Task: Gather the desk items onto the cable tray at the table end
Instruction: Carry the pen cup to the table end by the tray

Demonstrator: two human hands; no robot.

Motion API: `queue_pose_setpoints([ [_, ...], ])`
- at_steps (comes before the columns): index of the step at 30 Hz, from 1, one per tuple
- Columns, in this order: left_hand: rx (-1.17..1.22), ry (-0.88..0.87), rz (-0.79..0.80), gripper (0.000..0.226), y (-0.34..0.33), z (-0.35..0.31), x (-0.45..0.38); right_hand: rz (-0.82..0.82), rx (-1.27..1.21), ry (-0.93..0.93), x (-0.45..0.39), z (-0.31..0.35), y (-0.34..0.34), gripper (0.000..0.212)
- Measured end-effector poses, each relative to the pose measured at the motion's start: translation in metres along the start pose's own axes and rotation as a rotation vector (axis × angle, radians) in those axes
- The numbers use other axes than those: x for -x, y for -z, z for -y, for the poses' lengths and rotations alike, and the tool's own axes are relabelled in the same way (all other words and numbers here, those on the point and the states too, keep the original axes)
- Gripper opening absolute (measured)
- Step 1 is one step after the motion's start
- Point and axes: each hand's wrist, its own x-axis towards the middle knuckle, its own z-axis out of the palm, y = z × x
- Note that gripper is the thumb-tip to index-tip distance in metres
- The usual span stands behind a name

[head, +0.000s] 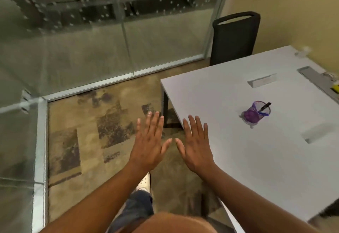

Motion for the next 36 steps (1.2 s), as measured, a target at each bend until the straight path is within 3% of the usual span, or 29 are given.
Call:
queue_pose_setpoints([
  [10, 0.048, -0.367, 0.124, 0.085, -0.006, 0.026, -0.160, -0.083, 0.030, -0.398, -0.072, -0.027, 0.005, 0.081],
  [13, 0.028, -0.473, 0.175, 0.086, -0.012, 0.007, -0.186, -0.106, 0.001, -0.497, -0.071, -0.034, 0.009, 0.084],
  [19, 0.062, -0.713, 0.129, 0.085, -0.044, -0.047, -0.224, -0.116, 0.037, -0.696, -0.061, -0.080, 0.003, 0.080],
  [25, 0.066, -0.821, 0.219, 0.087, -0.073, -0.116, -0.276, -0.139, -0.024, -0.847, -0.059, -0.145, -0.004, 0.081],
  [30, 0.372, -0.743, 0.543, 0.084, -0.108, -0.171, -0.325, -0.351, -0.429, -1.007, -0.064, -0.205, -0.015, 0.080],
  [33, 0.604, -0.543, 0.728, 0.079, -0.120, -0.206, -0.348, -0.458, -0.679, -1.152, -0.069, -0.245, -0.023, 0.090],
  [36, 0.778, -0.308, 0.818, 0.071, -0.130, -0.240, -0.365, -0.515, -0.802, -1.221, -0.073, -0.285, -0.037, 0.100],
])
